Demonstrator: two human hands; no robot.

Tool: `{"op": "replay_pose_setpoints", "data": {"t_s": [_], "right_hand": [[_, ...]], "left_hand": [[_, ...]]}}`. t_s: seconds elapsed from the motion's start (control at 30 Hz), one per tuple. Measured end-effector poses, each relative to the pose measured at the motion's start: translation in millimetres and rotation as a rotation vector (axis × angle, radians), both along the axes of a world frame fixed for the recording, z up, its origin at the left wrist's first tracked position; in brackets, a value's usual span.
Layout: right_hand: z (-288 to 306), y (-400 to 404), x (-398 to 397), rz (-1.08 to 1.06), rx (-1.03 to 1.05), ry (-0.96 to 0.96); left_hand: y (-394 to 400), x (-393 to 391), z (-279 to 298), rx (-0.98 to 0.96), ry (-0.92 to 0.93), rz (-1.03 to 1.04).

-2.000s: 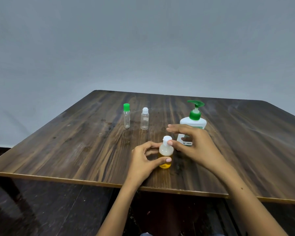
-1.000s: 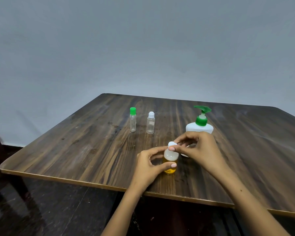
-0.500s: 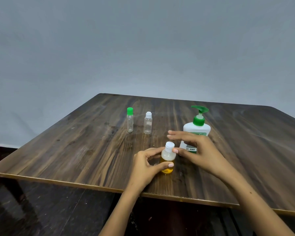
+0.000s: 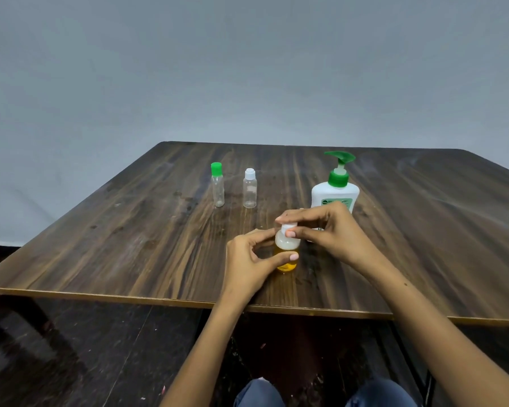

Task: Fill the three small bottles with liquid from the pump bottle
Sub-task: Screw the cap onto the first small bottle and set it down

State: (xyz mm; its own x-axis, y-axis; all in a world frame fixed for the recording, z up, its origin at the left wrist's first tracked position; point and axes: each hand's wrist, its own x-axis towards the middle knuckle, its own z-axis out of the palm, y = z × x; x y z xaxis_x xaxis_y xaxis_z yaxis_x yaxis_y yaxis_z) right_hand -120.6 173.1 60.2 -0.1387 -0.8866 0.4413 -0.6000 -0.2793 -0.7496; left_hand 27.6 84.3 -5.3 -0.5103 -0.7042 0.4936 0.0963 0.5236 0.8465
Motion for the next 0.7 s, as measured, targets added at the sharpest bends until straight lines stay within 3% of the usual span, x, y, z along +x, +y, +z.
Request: {"op": "replay_pose_setpoints", "data": {"t_s": [0.2, 0.7], "right_hand": [[-17, 1, 17, -0.170, -0.145, -0.104], [-35, 21, 2, -0.502, -0.403, 0.054]], "left_hand": [[0, 0, 2, -0.009, -0.005, 0.003], [-74, -55, 16, -0.070, -0.136, 0.083]]}}
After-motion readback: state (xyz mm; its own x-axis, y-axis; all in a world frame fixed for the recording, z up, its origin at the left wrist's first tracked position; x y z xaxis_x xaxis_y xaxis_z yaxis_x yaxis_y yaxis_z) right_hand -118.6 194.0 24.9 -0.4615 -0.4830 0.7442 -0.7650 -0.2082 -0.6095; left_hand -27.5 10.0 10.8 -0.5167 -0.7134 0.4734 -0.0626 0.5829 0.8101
